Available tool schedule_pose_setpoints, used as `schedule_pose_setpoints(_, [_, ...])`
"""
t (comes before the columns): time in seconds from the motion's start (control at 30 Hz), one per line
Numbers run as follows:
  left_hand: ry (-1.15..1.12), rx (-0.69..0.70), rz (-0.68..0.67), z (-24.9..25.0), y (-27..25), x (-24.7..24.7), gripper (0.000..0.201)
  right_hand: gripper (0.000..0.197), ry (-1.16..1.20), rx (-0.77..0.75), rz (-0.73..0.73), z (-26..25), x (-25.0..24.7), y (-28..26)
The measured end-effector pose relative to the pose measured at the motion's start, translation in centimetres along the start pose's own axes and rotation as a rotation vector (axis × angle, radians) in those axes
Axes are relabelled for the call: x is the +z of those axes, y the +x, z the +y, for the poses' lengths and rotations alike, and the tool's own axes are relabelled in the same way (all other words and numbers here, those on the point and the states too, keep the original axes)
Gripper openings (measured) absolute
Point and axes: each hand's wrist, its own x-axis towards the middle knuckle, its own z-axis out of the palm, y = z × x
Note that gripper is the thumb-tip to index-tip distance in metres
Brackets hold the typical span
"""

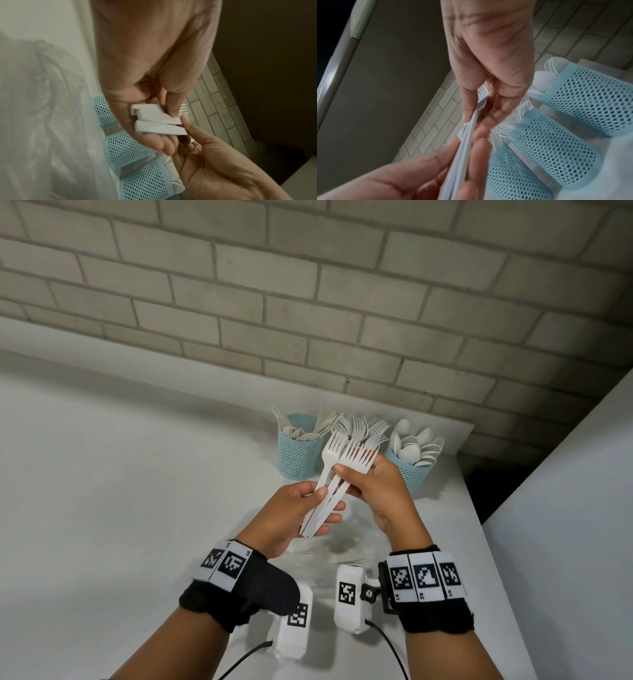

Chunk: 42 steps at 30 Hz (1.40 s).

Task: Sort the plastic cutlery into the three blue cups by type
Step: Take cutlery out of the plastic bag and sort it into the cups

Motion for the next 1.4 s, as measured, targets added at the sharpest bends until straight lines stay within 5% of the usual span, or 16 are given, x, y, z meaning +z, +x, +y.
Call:
schedule_pose_setpoints(0.4, [0.213, -0.057, -0.155, -0.2, -0.1, 1.3, 0.032, 0.031, 0.532, 0.178, -0.062, 0.3, -0.2, -0.3])
schedule_pose_setpoints(0.63, [0.376, -0.036, -0.159, -0.5, 0.4, 0.8, 0.024, 0.016, 0.332, 0.09, 0.118, 0.1, -1.1, 0.0])
schedule_pose_setpoints(0.8, [0.411, -0.074, -0.186, -0.5, 0.5, 0.2, 0.026, 0.02, -0.037, 0.14, 0.017, -0.6, -1.6, -0.2])
schedule_pose_setpoints(1.0, [0.434, -0.083, -0.192, -0.3, 0.6, 0.5, 0.031, 0.012, -0.003, 0.174, 0.049, -0.3, -1.5, 0.3])
schedule_pose_setpoints(1.23, [0.428, -0.108, -0.251, -0.3, 0.8, 1.4, 0.036, 0.01, 0.815, 0.307, 0.016, 0.0, -0.4, 0.3])
schedule_pose_setpoints(1.4, [0.39, -0.065, -0.219, -0.6, 1.1, 1.2, 0.033, 0.014, 0.918, 0.28, 0.009, 0.4, -0.1, 1.1])
